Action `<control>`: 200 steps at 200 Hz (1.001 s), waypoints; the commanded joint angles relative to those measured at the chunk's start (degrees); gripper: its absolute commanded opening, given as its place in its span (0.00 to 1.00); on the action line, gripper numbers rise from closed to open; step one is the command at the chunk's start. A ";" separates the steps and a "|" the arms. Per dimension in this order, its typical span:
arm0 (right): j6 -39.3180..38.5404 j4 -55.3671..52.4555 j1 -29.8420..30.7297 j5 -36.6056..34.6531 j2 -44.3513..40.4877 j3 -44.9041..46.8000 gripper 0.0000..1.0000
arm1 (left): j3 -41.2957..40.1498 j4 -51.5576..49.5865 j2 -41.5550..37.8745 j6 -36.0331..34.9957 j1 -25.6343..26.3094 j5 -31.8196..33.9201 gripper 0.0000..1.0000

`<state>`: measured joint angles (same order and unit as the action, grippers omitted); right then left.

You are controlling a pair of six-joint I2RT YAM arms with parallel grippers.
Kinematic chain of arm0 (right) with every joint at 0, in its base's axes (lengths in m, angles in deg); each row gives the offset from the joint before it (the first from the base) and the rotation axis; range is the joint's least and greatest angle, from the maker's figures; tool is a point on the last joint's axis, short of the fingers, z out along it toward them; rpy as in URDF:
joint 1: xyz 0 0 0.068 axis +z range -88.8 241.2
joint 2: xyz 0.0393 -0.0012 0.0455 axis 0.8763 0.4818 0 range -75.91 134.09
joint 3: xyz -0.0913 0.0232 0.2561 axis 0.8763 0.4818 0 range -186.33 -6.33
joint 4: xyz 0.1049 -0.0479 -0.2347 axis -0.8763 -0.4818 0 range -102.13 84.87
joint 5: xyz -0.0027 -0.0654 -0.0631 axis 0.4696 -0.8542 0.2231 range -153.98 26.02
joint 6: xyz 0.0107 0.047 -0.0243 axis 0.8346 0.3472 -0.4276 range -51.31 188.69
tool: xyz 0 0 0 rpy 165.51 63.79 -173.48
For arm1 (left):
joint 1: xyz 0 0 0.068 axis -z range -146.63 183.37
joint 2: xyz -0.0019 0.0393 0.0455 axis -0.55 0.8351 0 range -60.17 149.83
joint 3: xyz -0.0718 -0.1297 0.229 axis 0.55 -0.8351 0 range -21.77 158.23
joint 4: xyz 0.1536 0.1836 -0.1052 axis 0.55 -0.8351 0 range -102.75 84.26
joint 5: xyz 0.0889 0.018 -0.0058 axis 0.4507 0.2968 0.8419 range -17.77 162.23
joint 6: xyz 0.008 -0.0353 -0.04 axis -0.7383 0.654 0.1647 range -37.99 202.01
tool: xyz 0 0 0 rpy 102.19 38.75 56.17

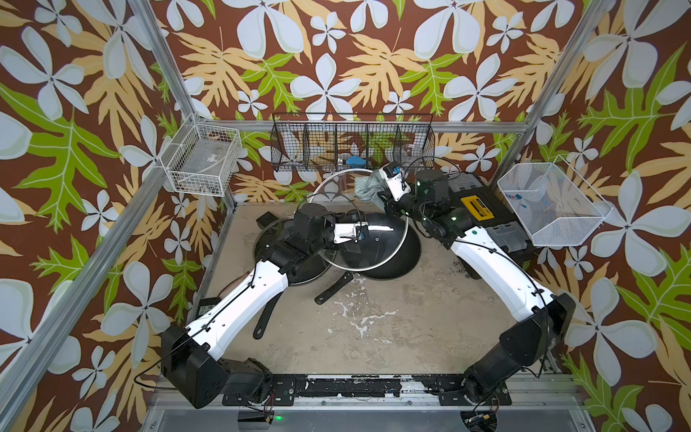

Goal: Wipe the pot lid with a cloth
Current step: Wipe the pot lid.

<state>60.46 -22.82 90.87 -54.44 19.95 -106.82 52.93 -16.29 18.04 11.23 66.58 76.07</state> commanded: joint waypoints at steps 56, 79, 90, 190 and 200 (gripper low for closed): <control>-2.94 -3.33 7.47 -1.41 7.72 -10.59 0.00 | -0.91 12.66 -1.52 -5.19 0.31 -2.94 0.00; -1.15 -1.04 5.02 -3.16 3.84 -5.55 0.00 | -0.52 12.04 -1.56 -0.90 0.40 -1.53 0.00; -0.14 0.02 3.48 -3.55 1.15 -2.15 0.00 | -0.65 12.04 -1.64 1.64 0.77 0.52 0.00; 7.42 3.10 5.23 -3.87 -21.96 31.88 0.00 | -0.72 5.85 -0.82 16.97 1.23 4.62 0.00; 8.70 3.37 6.90 -4.21 -22.41 33.38 0.00 | -0.37 5.34 -0.47 18.18 1.24 4.48 0.00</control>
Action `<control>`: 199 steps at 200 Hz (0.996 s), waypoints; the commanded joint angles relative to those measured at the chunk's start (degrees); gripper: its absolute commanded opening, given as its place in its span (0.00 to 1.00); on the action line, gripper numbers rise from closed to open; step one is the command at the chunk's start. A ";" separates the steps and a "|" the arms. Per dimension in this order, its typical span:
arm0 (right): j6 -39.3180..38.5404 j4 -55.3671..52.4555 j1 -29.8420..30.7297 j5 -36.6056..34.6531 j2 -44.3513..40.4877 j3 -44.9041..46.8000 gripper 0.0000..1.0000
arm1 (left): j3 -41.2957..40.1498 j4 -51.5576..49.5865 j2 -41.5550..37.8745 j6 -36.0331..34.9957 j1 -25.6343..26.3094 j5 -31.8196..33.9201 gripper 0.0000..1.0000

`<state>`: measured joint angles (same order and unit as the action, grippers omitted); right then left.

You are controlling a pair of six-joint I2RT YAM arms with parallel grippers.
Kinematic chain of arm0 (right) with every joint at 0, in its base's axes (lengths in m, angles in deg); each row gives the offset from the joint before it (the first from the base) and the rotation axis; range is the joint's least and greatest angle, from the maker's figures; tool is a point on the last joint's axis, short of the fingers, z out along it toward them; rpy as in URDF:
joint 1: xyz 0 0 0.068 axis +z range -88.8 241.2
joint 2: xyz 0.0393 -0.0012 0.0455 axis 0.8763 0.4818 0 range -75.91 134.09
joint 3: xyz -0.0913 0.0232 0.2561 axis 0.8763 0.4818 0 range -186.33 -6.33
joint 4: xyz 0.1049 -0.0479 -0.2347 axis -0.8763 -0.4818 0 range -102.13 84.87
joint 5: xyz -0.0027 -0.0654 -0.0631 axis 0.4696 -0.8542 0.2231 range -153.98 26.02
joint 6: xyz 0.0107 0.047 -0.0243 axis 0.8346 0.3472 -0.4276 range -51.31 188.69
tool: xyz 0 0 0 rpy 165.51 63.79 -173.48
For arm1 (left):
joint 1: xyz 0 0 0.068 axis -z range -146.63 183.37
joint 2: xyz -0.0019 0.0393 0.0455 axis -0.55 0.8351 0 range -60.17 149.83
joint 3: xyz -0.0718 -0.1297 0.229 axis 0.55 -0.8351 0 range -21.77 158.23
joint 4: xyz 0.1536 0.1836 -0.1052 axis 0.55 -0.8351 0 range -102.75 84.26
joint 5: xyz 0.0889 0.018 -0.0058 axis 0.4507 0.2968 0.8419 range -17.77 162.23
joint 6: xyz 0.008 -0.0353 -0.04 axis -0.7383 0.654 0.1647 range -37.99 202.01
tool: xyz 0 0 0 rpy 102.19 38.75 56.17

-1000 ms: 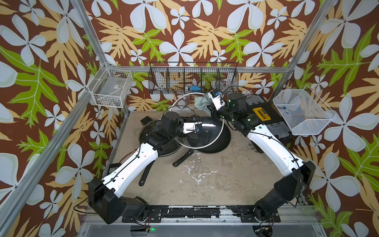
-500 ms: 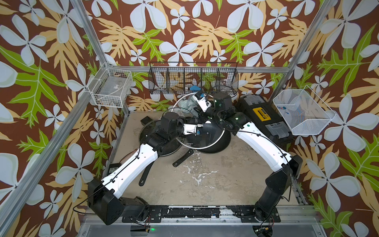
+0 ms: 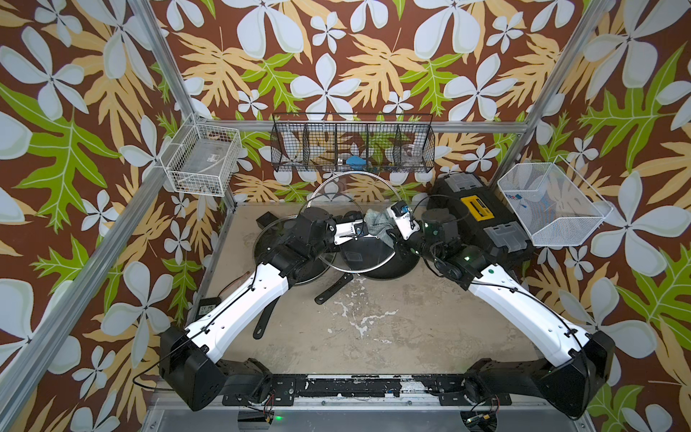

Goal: Wipe the pot lid with a cloth
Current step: Wipe the pot lid, then place the pot lid on the cooking pot, then place the cleaning item at the center of the board.

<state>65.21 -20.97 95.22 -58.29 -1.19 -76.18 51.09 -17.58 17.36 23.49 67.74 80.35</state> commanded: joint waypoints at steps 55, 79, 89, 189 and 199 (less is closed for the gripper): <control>7.53 4.85 8.52 -1.58 1.97 3.16 0.00 | 3.82 4.54 1.78 10.96 0.08 -0.25 0.00; 7.93 3.80 6.28 -5.10 0.08 3.23 0.00 | 3.83 3.58 2.09 12.89 0.08 -0.42 0.00; 9.24 3.38 3.66 -4.90 -2.01 4.77 0.00 | 3.53 3.55 2.11 13.25 0.08 -0.46 0.00; 22.37 -1.93 -13.95 -14.49 -18.82 24.11 0.00 | 3.96 -1.07 4.09 20.87 0.09 -3.73 0.00; 25.03 -3.53 -15.46 -15.30 -18.32 25.54 0.00 | 3.96 -1.55 4.05 21.41 0.08 -4.02 0.00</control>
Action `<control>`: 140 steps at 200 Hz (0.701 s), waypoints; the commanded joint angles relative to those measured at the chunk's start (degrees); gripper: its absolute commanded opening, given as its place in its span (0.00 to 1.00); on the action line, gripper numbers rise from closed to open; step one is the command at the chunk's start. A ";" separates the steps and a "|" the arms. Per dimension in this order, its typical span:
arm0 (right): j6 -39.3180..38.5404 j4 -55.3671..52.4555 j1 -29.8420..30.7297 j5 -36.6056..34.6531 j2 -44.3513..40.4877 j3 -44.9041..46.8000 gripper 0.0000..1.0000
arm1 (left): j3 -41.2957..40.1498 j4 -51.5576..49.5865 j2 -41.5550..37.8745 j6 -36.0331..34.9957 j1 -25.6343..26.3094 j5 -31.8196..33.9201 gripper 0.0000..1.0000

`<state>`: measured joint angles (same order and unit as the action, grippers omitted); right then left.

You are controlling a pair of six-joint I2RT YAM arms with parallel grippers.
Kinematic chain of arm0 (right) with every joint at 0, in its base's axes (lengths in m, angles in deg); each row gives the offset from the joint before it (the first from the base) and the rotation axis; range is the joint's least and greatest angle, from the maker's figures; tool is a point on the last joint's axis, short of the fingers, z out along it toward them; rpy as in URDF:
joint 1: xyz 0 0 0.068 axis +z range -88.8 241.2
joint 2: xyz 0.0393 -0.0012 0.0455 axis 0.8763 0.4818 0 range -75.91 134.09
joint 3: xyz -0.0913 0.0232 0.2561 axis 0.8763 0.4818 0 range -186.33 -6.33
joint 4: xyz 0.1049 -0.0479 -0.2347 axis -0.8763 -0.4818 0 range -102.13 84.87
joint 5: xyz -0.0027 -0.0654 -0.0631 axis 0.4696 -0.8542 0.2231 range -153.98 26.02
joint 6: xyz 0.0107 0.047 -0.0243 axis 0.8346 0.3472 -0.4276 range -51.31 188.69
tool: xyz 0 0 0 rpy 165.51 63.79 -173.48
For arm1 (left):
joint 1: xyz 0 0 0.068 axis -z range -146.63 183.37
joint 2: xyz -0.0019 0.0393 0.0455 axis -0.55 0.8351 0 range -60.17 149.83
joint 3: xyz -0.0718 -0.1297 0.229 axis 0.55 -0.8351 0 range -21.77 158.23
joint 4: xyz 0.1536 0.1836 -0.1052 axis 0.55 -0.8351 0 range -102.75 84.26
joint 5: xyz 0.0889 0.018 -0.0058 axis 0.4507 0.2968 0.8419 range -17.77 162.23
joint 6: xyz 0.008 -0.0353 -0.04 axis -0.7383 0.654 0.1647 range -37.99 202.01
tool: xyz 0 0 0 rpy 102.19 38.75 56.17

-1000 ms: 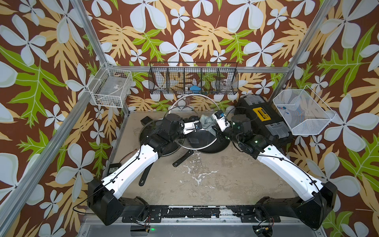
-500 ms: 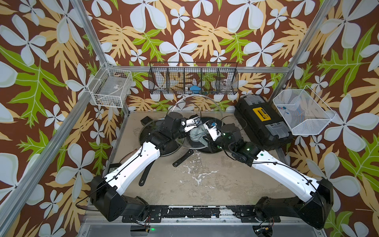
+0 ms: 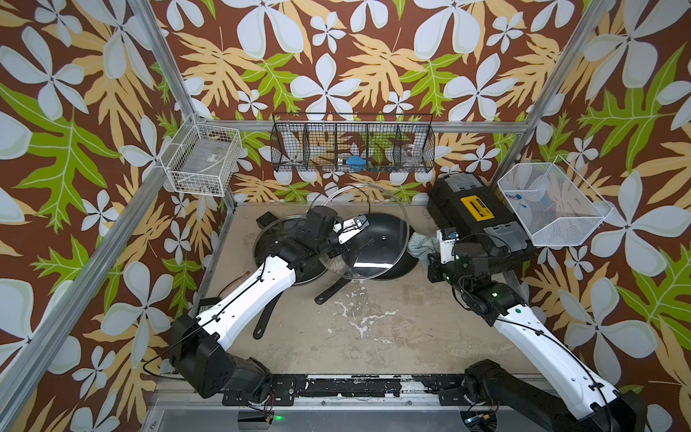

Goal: Wipe the pot lid with a cloth
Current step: Place the cleaning item at the center of the board.

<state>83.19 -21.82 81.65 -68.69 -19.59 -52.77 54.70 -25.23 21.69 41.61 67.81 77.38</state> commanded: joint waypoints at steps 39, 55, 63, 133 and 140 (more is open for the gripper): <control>13.13 -1.03 -6.44 -2.61 1.81 9.86 0.00 | 0.70 5.49 -0.41 3.15 0.01 -1.45 0.00; 14.98 0.21 -7.75 -0.78 4.07 11.67 0.00 | 1.05 5.47 -0.47 2.96 0.02 -1.58 0.00; 15.35 0.82 -7.92 -0.32 5.18 12.29 0.00 | 1.14 5.51 -0.32 2.75 0.02 -1.67 0.00; 13.27 1.58 -7.84 0.82 5.15 10.65 0.00 | 7.00 0.57 7.96 4.51 0.18 -3.76 0.00; 12.61 0.91 -7.86 0.32 4.60 10.30 0.00 | 9.18 -0.44 9.82 5.82 0.19 -3.28 0.00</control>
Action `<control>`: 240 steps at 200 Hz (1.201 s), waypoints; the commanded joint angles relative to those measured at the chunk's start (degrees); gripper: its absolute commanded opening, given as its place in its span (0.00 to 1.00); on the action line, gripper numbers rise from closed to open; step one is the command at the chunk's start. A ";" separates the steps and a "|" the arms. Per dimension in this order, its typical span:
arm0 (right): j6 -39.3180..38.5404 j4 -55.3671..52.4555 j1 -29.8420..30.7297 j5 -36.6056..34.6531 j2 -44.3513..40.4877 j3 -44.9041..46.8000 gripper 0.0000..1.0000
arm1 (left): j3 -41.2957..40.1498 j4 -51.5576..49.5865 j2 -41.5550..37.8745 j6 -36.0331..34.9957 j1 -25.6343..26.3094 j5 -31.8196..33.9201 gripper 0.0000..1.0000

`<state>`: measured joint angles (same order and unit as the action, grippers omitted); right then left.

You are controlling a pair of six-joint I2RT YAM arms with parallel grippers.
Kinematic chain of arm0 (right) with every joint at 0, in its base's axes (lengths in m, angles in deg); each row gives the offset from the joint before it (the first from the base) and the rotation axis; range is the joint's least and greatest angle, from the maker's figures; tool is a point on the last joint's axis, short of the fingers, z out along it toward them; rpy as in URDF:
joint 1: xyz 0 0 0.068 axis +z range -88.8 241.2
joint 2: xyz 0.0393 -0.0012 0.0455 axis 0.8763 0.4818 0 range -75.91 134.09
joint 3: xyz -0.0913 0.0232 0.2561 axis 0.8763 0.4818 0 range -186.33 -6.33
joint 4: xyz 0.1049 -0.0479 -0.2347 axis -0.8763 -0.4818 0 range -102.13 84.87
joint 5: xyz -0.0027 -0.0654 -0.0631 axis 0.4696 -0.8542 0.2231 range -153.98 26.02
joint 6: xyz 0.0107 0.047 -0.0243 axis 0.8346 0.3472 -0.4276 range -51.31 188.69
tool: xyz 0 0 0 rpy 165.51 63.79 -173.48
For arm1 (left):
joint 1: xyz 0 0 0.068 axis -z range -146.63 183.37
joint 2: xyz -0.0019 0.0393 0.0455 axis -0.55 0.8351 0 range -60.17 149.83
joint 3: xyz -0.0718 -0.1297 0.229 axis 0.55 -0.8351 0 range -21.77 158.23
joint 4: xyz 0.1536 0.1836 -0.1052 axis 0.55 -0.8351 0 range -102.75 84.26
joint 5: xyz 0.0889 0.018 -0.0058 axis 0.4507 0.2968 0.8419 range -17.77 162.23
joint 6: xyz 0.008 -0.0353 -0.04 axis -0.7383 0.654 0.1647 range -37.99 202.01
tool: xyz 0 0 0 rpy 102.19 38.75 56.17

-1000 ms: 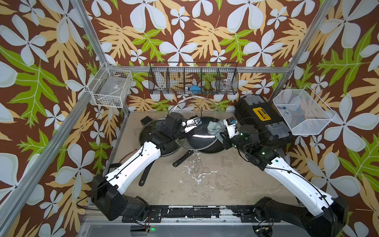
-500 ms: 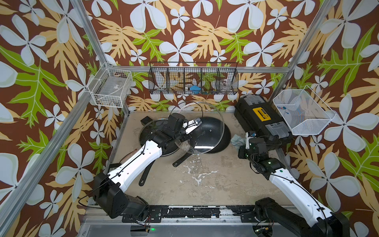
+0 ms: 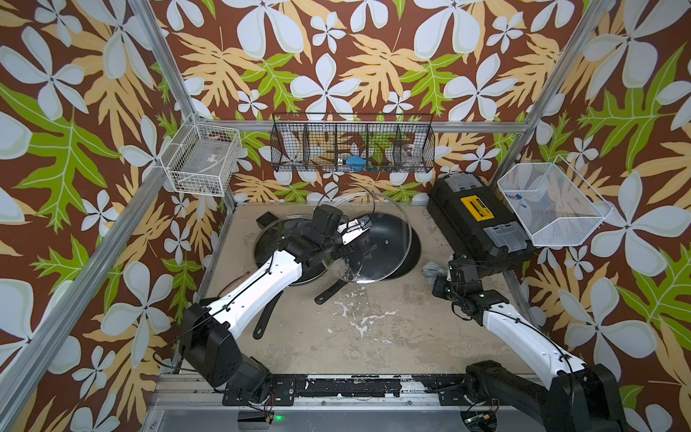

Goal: Wipe the pot lid with a cloth
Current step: Place the cleaning item at the center of the board.

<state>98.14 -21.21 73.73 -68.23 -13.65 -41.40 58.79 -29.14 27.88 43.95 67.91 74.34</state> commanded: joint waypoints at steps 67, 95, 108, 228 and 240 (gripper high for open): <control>-10.81 -7.30 0.03 -2.76 -7.48 -5.54 0.00 | 24.38 -6.92 18.96 10.97 1.93 5.24 0.00; -13.92 -9.36 0.03 -3.06 -10.54 -7.24 0.00 | 32.01 -11.80 24.78 12.50 3.13 7.61 0.00; -14.07 -10.44 0.04 -3.61 -11.43 -7.64 0.00 | 32.63 -11.58 25.97 12.22 3.72 8.23 0.00; -15.01 -11.16 0.04 -3.97 -9.92 -9.62 0.00 | 38.02 -14.47 36.70 5.82 6.05 11.14 0.00; -15.34 -11.08 0.01 -3.93 -9.70 -9.68 0.00 | 38.18 -14.40 37.14 4.61 6.22 11.11 0.00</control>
<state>84.05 -32.33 73.76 -71.51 -23.66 -50.61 95.99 -47.50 64.71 51.16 73.75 84.88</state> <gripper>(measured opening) 0.082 0.329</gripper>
